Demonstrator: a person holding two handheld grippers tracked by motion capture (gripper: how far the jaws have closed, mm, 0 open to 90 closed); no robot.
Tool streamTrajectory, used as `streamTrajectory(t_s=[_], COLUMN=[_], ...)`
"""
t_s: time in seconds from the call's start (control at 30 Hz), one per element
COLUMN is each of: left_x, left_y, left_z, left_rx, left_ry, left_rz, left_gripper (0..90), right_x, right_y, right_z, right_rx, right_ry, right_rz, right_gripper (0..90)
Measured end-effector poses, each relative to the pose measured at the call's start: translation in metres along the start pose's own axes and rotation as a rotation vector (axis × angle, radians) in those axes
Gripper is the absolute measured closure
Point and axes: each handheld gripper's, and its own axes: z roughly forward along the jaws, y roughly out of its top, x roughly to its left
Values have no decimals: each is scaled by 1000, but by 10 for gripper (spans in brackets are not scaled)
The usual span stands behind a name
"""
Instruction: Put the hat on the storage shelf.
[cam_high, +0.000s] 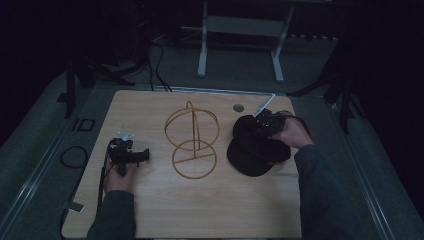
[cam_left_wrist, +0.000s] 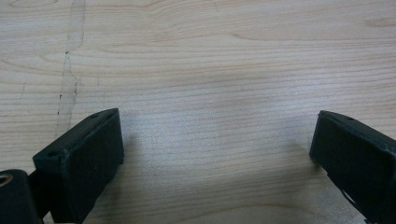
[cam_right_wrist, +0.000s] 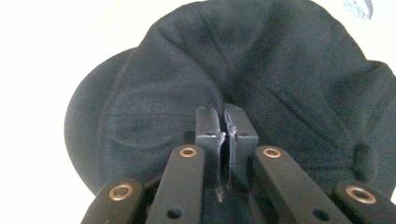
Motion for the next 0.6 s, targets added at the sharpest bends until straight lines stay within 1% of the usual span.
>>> streamTrajectory(t_s=[0.13,0.47,0.6], left_x=[0,0,0], left_y=[0,0,0], left_z=[0,0,0], left_rx=[0,0,0], left_ry=[0,0,0], left_rz=[0,0,1], left_gripper=[26,26,26], right_x=[5,13,16], right_y=[3,6,6], right_z=[-12,-25,-34], right_rx=[-34,-58,-75], right_ry=[1,-5,-3], right_rz=[3,-5,-8], right_gripper=[860,862,862])
